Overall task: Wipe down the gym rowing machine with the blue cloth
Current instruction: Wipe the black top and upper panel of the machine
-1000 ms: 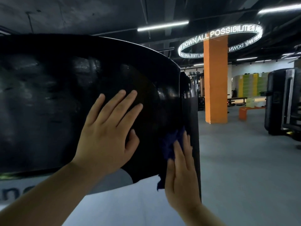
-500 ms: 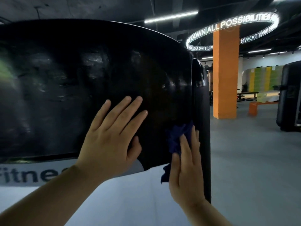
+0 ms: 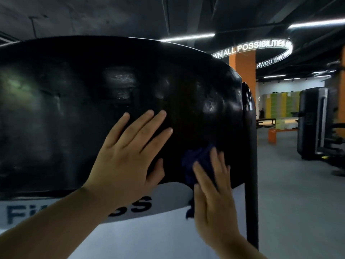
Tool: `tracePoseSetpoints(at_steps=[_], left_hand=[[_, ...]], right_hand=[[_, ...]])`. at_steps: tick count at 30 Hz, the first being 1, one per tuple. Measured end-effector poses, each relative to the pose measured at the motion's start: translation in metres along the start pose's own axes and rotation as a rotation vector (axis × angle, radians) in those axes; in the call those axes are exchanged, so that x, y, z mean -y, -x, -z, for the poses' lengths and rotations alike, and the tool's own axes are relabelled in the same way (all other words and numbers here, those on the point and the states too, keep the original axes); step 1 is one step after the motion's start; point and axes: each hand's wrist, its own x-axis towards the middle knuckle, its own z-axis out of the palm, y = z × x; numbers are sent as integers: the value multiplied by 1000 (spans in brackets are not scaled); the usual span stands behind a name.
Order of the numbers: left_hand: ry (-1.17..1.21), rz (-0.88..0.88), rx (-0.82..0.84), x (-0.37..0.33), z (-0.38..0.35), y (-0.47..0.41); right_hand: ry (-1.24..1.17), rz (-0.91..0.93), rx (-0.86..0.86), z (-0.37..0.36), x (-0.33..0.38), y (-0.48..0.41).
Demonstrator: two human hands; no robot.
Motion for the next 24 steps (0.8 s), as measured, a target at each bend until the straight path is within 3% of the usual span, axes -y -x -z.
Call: tracePoseSetpoints(at_steps=[4, 8, 10, 12, 16, 18, 20, 23, 24], left_hand=[[10, -48, 8, 10, 0, 10], [30, -67, 12, 14, -1, 20], [47, -65, 13, 13, -2, 23], [81, -51, 0, 14, -2, 24], [183, -25, -37, 21, 0, 31], [176, -20, -26, 30, 4, 37], [148, 21, -23, 44, 9, 42], [130, 131, -46, 71, 19, 54], [131, 161, -62, 79, 21, 61]], right_hand=[[39, 72, 22, 13, -5, -44], [-145, -262, -142, 32, 5, -154], [-195, -345, -214, 32, 14, -171], [-109, -257, -198, 24, 28, -145], [88, 69, 78, 3, 43, -49], [94, 105, 125, 11, 37, -59], [6, -16, 65, 17, 46, -101], [-195, -344, -109, 15, 75, -171], [-182, -343, -115, 8, 89, -178]])
